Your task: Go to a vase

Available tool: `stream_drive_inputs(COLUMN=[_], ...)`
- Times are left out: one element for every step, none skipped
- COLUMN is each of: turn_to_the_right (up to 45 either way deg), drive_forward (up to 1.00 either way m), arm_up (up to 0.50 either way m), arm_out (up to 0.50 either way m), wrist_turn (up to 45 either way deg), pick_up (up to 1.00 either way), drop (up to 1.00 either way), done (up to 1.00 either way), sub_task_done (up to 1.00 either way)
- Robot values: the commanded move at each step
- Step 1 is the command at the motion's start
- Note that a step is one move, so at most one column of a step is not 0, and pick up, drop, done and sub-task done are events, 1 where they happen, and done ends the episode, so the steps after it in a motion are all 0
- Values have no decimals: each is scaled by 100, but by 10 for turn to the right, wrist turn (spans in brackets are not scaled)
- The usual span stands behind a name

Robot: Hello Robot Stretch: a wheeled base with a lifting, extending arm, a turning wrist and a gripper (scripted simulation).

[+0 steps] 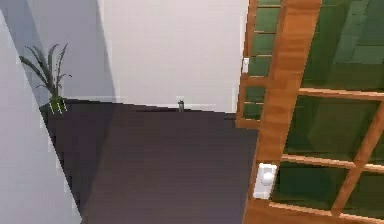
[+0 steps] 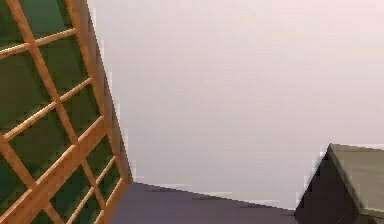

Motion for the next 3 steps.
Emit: stream_drive_inputs(turn_to_the_right=[-30,0,-90], drive_forward=[0,50,0], arm_up=[0,0,0], arm_out=[0,0,0], wrist_turn=[0,0,0], pick_up=[0,0,0], drop=[0,0,0], done=[0,0,0], sub_task_done=[0,0,0])
